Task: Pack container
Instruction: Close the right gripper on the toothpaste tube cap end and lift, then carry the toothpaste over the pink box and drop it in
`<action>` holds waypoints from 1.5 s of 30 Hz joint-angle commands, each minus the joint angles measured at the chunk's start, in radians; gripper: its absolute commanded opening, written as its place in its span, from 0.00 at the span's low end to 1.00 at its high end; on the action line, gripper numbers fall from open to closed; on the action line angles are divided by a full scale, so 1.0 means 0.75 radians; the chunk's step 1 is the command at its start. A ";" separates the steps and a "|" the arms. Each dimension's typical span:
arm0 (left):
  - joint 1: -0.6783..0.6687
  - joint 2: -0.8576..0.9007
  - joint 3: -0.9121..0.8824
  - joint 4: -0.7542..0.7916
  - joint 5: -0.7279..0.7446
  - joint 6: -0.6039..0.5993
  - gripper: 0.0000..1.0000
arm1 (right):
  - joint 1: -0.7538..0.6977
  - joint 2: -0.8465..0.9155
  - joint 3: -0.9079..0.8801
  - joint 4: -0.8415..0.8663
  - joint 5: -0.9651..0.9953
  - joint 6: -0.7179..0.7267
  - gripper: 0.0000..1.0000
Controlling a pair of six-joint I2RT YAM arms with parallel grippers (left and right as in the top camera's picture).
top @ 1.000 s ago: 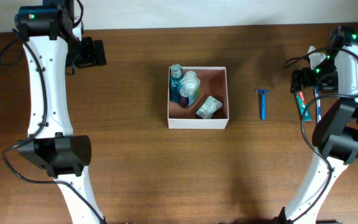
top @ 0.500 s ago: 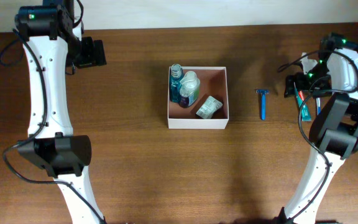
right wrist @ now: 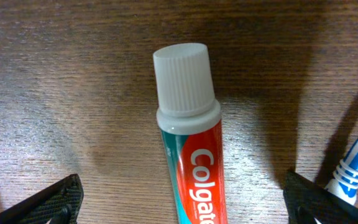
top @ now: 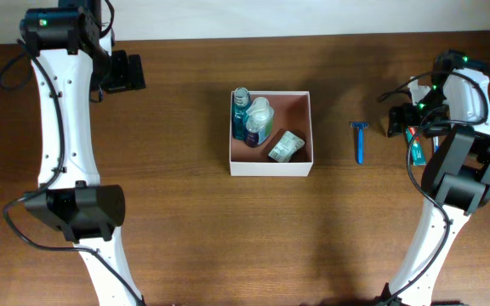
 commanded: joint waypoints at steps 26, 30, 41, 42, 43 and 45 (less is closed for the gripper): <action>0.002 -0.027 -0.004 0.002 0.010 -0.008 0.99 | 0.009 0.039 0.048 -0.004 0.060 0.221 0.13; 0.002 -0.027 -0.004 0.002 0.010 -0.008 0.99 | 0.017 0.039 0.123 -0.062 0.011 0.220 0.11; 0.002 -0.027 -0.004 0.002 0.010 -0.008 0.99 | 0.089 0.039 0.579 -0.434 -0.336 0.220 0.11; 0.002 -0.027 -0.004 0.002 0.010 -0.008 0.99 | 0.114 0.039 0.647 -0.498 -0.385 0.220 0.11; 0.002 -0.027 -0.004 0.002 0.010 -0.008 0.99 | 0.135 0.039 0.691 -0.540 -0.403 0.220 0.11; 0.002 -0.027 -0.004 0.002 0.010 -0.008 0.99 | 0.182 0.028 0.734 -0.553 -0.424 0.226 0.11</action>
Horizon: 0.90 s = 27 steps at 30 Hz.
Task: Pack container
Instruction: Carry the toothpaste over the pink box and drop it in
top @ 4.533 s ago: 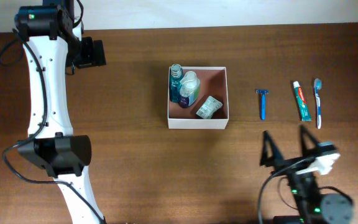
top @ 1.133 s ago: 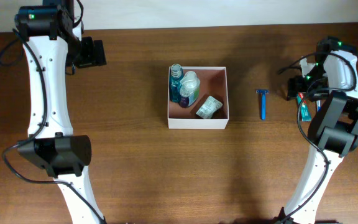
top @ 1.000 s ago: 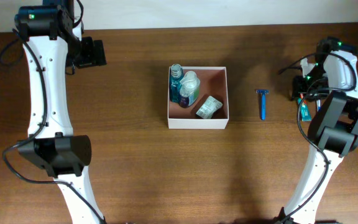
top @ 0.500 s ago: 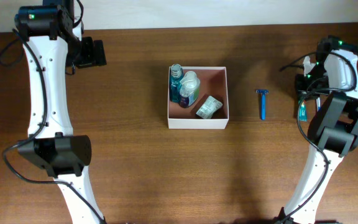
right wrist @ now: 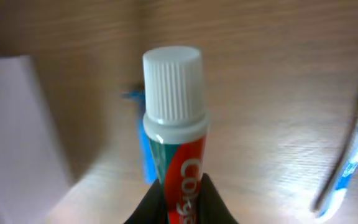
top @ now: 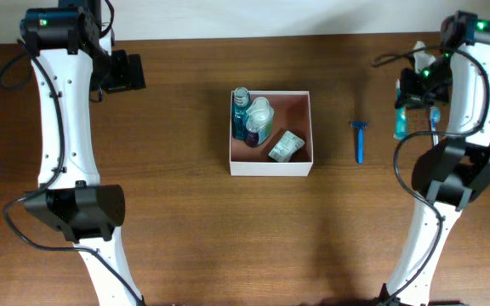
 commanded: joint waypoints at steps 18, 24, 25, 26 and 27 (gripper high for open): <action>0.002 -0.027 -0.004 0.002 0.010 -0.008 0.99 | 0.563 -0.035 0.105 -0.025 -0.105 0.123 0.17; 0.002 -0.027 -0.004 0.002 0.010 -0.008 1.00 | 0.608 -0.035 0.104 -0.024 -0.106 0.123 0.23; 0.002 -0.027 -0.004 0.002 0.010 -0.008 0.99 | 0.610 -0.035 0.104 -0.024 -0.106 0.122 0.28; 0.002 -0.027 -0.004 0.002 0.010 -0.008 0.99 | 0.611 -0.035 0.104 -0.024 -0.105 0.122 0.31; 0.002 -0.027 -0.004 0.002 0.010 -0.008 1.00 | 0.611 -0.035 0.104 -0.024 -0.105 0.122 0.33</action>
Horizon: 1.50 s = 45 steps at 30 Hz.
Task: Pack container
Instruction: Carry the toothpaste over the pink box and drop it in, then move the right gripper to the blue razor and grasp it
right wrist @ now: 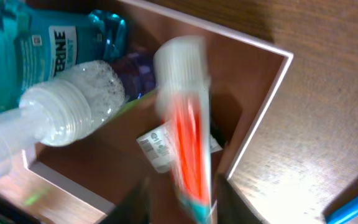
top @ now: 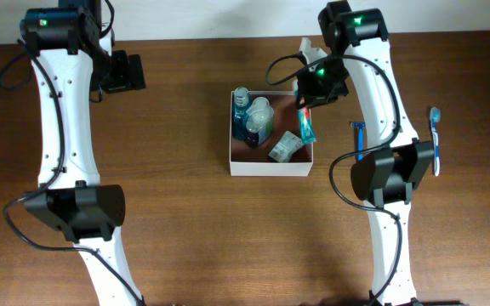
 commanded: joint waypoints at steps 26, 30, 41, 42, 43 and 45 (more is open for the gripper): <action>0.002 -0.027 -0.004 0.002 0.010 -0.008 0.99 | -0.335 -0.065 -0.121 -0.009 0.289 0.076 0.79; 0.002 -0.027 -0.004 0.002 0.010 -0.008 0.99 | -0.339 -0.097 -0.280 -0.009 0.298 0.075 0.79; 0.002 -0.027 -0.004 0.002 0.010 -0.008 0.99 | -0.340 -0.098 -0.482 0.096 0.391 0.094 0.83; 0.002 -0.027 -0.004 0.002 0.010 -0.008 0.99 | -0.340 -0.098 -0.497 0.120 0.390 0.113 0.84; 0.002 -0.027 -0.004 0.002 0.010 -0.008 0.99 | -0.340 -0.098 -0.518 0.146 0.390 0.137 0.84; 0.002 -0.027 -0.004 0.002 0.010 -0.008 0.99 | -0.339 -0.098 -0.549 0.175 0.390 0.142 0.84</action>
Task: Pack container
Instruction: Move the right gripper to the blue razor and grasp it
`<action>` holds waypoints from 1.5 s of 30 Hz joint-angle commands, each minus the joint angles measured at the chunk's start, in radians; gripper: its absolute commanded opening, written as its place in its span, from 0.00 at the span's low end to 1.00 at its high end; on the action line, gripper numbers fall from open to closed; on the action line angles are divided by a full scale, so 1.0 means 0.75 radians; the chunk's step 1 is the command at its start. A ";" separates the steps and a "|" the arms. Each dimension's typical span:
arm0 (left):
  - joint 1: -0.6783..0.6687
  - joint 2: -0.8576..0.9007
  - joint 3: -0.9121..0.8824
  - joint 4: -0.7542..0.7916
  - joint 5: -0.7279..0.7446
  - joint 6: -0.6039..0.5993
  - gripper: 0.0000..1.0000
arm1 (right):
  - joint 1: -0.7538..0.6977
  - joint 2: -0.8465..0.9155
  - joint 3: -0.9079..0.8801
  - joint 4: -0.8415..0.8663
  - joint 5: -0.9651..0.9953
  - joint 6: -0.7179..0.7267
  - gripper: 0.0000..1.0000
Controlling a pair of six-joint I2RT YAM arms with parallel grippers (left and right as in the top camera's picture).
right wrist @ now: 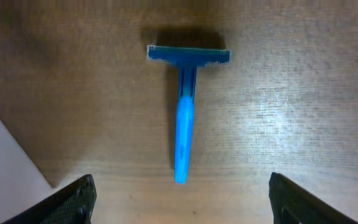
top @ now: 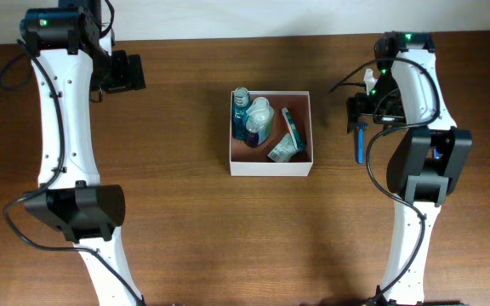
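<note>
The white box (top: 270,167) with a brown floor stands mid-table. It holds a blue mouthwash bottle (top: 242,109), a clear bottle (top: 259,119), a small pale tube (top: 284,151) and the red and teal toothpaste tube (top: 291,127), which lies along its right wall. A blue razor (right wrist: 185,115) lies on the wood right of the box, head away from the camera. My right gripper (right wrist: 182,202) hovers open over the razor's handle end, fingers wide on either side and nothing held. My left gripper (top: 126,72) sits far back left; its jaws are not readable.
A corner of the box wall shows at the lower left of the right wrist view, close to the left finger. The right arm's links (top: 428,161) stretch down the table's right side. Bare wood surrounds the razor.
My right gripper held the toothpaste over the box's right side. Now the tube lies in the box, and the gripper is open and empty over the razor to the right.
My right gripper stood open around the toothpaste at the far right by a toothbrush. Then it was shut on the tube and lifted. Then it held it over the box. Now the tube rests inside and the gripper is above the razor.
</note>
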 commanded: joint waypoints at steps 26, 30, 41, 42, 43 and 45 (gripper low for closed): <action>0.002 -0.027 -0.004 0.002 0.010 -0.008 0.99 | 0.018 -0.067 -0.257 0.235 0.177 0.181 0.84; 0.002 -0.027 -0.004 0.002 0.010 -0.008 0.99 | 0.041 -0.067 -0.315 0.280 0.228 0.180 0.85; 0.002 -0.027 -0.004 0.002 0.010 -0.008 0.99 | 0.065 -0.067 -0.353 0.335 0.201 0.180 0.65; 0.002 -0.027 -0.004 0.002 0.010 -0.008 0.99 | 0.065 -0.067 -0.353 0.335 0.198 0.179 0.59; 0.002 -0.027 -0.004 0.002 0.010 -0.008 0.99 | 0.065 -0.067 -0.354 0.335 0.196 0.180 0.55; 0.002 -0.027 -0.004 0.002 0.010 -0.008 0.99 | 0.065 -0.067 -0.353 0.334 0.193 0.179 0.45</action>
